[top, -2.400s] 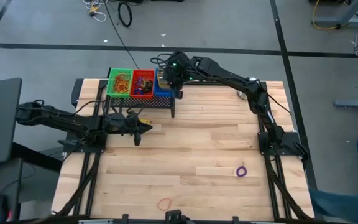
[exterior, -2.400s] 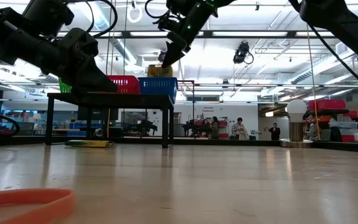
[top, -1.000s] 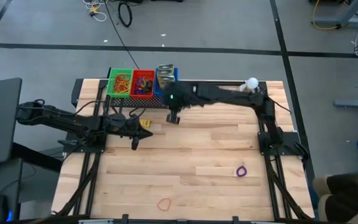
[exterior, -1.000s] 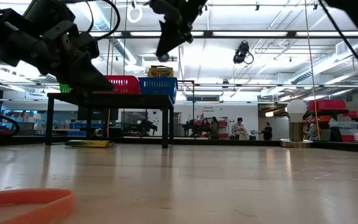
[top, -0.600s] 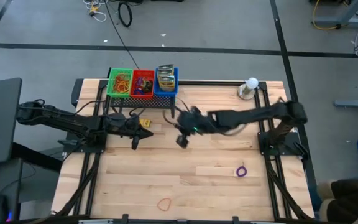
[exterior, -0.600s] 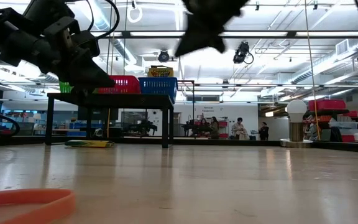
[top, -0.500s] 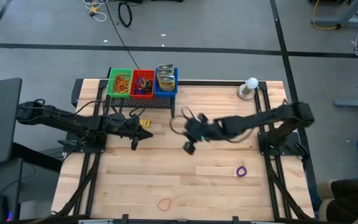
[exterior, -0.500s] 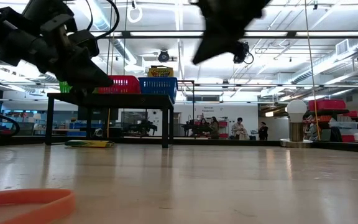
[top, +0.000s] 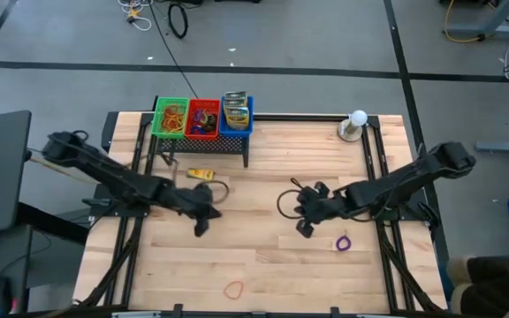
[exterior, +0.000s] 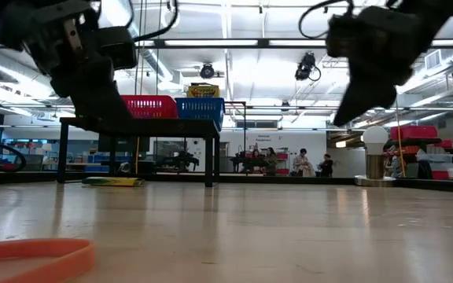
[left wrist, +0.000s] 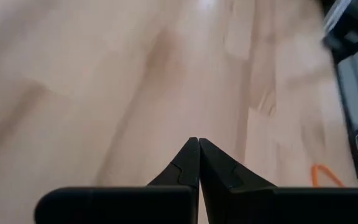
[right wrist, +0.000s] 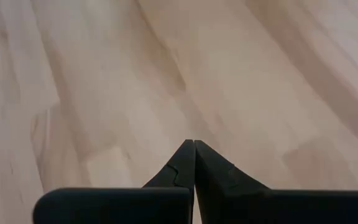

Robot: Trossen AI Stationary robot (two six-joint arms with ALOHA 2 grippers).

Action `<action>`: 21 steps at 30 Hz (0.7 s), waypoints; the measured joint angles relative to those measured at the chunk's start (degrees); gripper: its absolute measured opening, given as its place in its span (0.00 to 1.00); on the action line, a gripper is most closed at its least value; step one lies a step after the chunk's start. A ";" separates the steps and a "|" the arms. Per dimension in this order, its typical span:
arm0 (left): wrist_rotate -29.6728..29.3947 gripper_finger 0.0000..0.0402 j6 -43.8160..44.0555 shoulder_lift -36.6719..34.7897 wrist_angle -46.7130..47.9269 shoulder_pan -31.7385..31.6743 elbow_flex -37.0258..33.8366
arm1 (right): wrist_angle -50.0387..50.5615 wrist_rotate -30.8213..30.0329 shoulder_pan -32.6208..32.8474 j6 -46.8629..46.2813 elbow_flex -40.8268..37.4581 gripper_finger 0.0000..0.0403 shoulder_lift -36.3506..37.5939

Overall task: Pick & Place Office Desk Supplies
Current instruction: Put the orange rubber band into the green bin on the shelf

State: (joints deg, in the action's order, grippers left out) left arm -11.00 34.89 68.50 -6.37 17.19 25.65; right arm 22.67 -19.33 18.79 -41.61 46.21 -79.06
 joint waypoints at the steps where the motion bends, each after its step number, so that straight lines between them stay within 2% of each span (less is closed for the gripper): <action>1: -0.16 0.01 1.61 2.29 2.12 1.01 2.13 | 0.17 0.31 0.25 -0.04 -0.99 0.01 0.67; 9: -1.77 0.03 6.57 19.80 16.32 11.51 21.70 | -0.06 -1.25 3.26 0.52 -4.97 0.01 2.87; 15: -2.59 0.16 13.64 30.69 24.42 16.63 35.08 | -0.28 -1.56 4.84 3.74 -5.45 0.01 2.84; 21: -2.49 0.26 14.97 40.68 30.45 20.60 46.91 | -1.42 -1.80 5.53 6.68 -5.45 0.01 2.84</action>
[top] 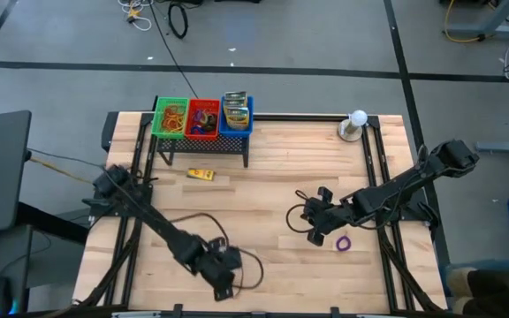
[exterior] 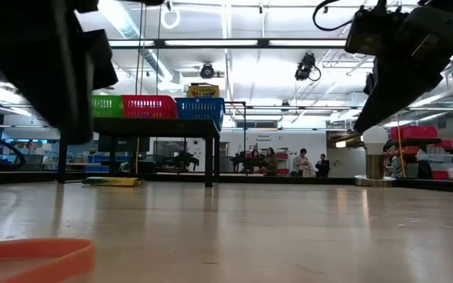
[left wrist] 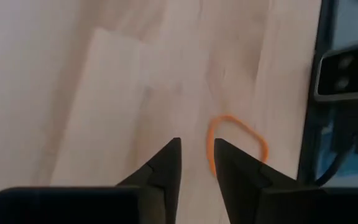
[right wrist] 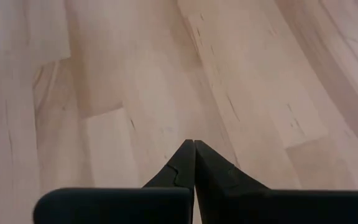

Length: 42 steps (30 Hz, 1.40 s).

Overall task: Pick & Place Office Desk Supplies
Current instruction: Put the orange rubber band into the green bin on the shelf

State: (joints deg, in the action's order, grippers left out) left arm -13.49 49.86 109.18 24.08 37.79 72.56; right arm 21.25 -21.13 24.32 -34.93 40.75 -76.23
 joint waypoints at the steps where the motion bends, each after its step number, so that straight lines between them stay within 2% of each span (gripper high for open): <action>1: -0.01 0.26 -0.17 1.59 1.12 0.48 1.61 | -0.27 -0.04 0.00 0.19 0.00 0.01 0.00; 8: 0.16 0.26 1.47 8.53 1.75 2.53 8.20 | -0.83 -0.13 0.00 0.89 0.00 0.01 -0.04; 19: -2.06 0.25 7.51 12.57 2.77 2.65 8.87 | -1.46 -0.17 0.00 1.17 0.00 0.01 -0.07; 22: -2.44 0.20 8.03 12.62 2.91 2.69 8.87 | -1.61 -0.17 -0.02 1.17 0.00 0.01 -0.07; 27: -2.19 0.03 6.54 12.66 2.97 2.65 8.87 | -2.55 -0.30 -0.07 1.17 0.00 0.01 -0.07; 29: -2.07 0.02 6.56 12.66 2.86 2.57 8.87 | -2.75 -0.30 -0.07 1.01 0.02 0.01 -0.07; 33: 1.48 0.01 3.64 10.42 4.50 1.42 8.78 | -3.26 -0.28 -0.06 -0.17 0.02 0.01 -0.07; 42: -0.68 0.01 -2.99 -1.57 13.81 -1.92 8.78 | -4.14 -1.28 -0.06 -0.20 0.04 0.01 -0.07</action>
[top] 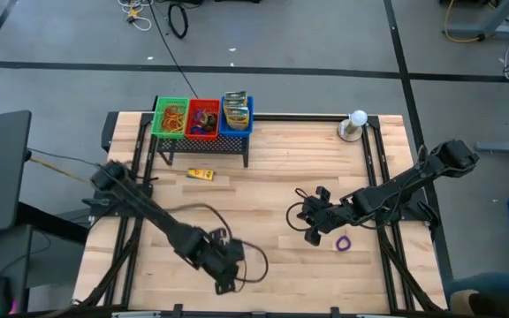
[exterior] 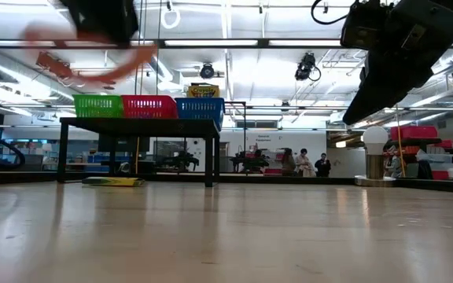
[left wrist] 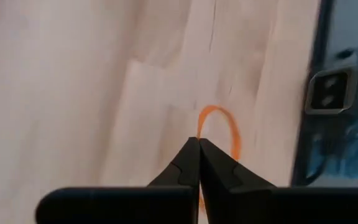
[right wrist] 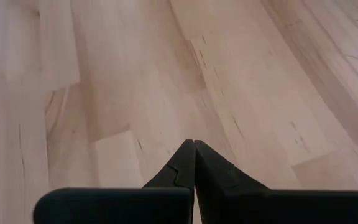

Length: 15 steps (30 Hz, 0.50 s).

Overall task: Pick & Place Office Desk Supplies
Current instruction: Put the orange rubber band into the green bin on the shelf

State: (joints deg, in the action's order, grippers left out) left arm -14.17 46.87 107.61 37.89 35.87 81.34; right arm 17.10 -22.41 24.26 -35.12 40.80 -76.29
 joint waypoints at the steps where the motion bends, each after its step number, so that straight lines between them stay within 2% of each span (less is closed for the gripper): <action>1: -0.47 0.01 -0.20 -1.84 0.88 -0.41 0.00 | 0.01 0.00 0.00 0.04 0.00 0.01 0.00; 5: -3.29 0.01 -0.31 -8.75 4.68 -2.71 0.02 | 0.00 -0.73 -0.01 0.03 0.00 0.01 0.00; 11: -11.84 0.01 2.54 -19.53 10.85 -8.31 0.02 | -0.15 -1.93 -0.07 0.61 0.02 0.01 0.00; 15: -12.79 0.01 0.77 -25.46 16.46 -14.72 0.02 | -0.11 -2.40 -0.12 1.17 0.02 0.01 -0.02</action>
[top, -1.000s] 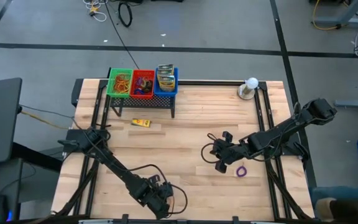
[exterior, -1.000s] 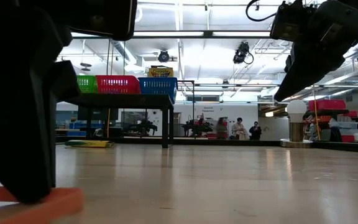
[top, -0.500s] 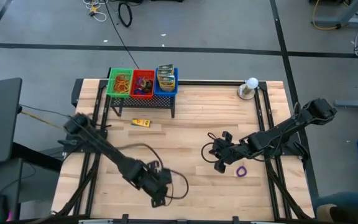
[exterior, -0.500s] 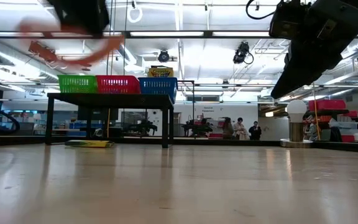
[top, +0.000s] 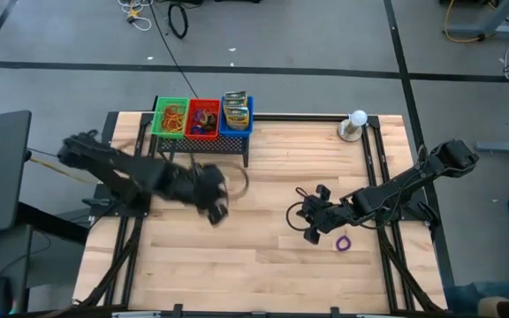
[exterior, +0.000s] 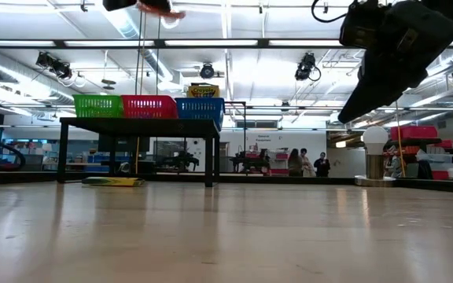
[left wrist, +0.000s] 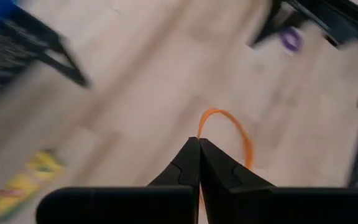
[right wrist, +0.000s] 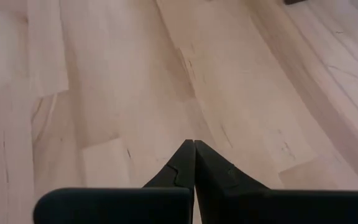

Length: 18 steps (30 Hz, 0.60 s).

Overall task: Pick & Place Office Desk Supplies
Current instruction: Put the orange rubber band into the green bin on the shelf

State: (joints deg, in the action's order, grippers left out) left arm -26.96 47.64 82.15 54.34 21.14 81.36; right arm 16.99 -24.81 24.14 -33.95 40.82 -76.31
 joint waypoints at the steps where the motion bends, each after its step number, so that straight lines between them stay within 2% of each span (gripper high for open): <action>1: 0.01 0.01 -1.62 -1.61 1.25 -1.96 0.00 | -0.02 -0.29 0.00 -0.14 0.00 0.01 0.00; 6: 0.93 0.00 -12.96 -10.68 5.37 -13.99 0.00 | -0.01 -2.76 -0.44 -3.59 0.00 0.01 0.00; 9: 3.81 0.00 -17.82 -16.71 6.49 -22.52 0.00 | -0.07 -2.88 -1.65 -6.51 0.00 0.01 0.00; 14: 8.63 0.00 -22.52 -23.20 11.53 -37.79 -0.22 | -0.38 -3.96 -3.99 -9.10 0.00 0.01 -0.02; 18: 12.95 0.00 -25.65 -26.40 11.35 -50.29 -5.26 | -1.56 -4.96 -5.92 -9.31 0.00 0.01 -0.02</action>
State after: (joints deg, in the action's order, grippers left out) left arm -14.01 22.00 55.75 65.69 -29.14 76.10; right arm 15.44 -29.77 18.22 -43.27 40.82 -76.34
